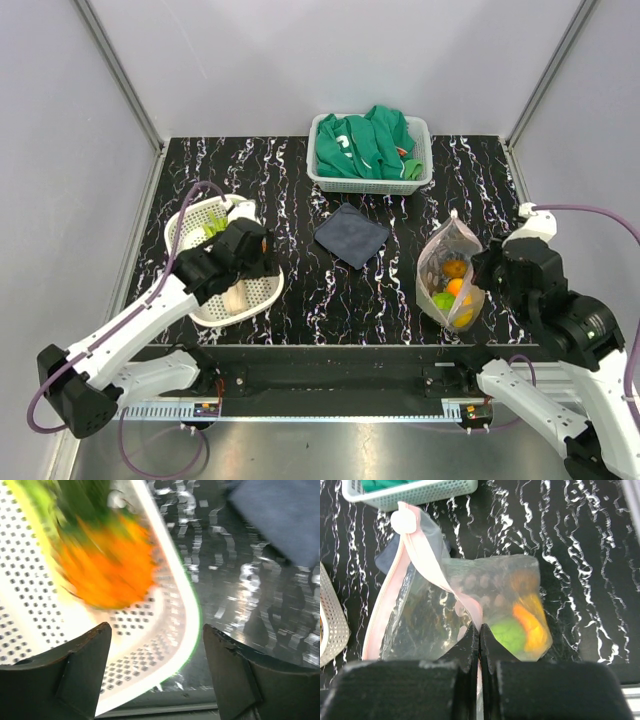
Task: Open the zip-top bag and remove the fake food
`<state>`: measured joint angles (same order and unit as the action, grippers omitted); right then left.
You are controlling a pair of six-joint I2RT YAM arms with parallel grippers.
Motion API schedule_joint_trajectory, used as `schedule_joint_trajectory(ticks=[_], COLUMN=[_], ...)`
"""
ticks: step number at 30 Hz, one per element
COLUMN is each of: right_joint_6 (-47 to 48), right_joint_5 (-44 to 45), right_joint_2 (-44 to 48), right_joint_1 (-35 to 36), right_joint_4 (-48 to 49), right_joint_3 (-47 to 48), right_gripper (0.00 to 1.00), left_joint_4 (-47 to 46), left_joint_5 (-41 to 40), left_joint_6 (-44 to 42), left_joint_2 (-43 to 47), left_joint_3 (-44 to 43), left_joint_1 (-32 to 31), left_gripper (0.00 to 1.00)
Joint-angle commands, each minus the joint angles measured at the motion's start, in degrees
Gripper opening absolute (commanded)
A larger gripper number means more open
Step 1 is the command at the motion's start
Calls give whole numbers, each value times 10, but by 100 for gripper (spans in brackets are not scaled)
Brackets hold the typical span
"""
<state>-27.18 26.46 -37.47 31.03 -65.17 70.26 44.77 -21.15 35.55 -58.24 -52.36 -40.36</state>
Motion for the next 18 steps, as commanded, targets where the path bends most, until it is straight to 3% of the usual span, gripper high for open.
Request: schedule_joint_trajectory(ticks=[1, 5, 10, 13, 18], right_joint_6=[-3, -9, -21, -39, -65], right_joint_5=[-49, -101, -175, -203, -231], right_joint_2=[-21, -24, -30, -30, -26], right_joint_1=[3, 3, 3, 2, 3], right_joint_4=[43, 70, 107, 119, 132], right_joint_3=[-17, -43, -71, -86, -94], right_gripper=[0, 0, 0, 0, 0], left_joint_4=[-61, -191, -383, -385, -389], left_joint_5=[107, 227, 255, 251, 235], left_joint_6=[-12, -11, -17, -15, -5], left_joint_2=[20, 18, -91, -187, -284], left_joint_3=[-94, -122, -158, -223, -289], left_joint_1=[-8, -75, -217, -248, -271], left_gripper=[77, 66, 43, 30, 19])
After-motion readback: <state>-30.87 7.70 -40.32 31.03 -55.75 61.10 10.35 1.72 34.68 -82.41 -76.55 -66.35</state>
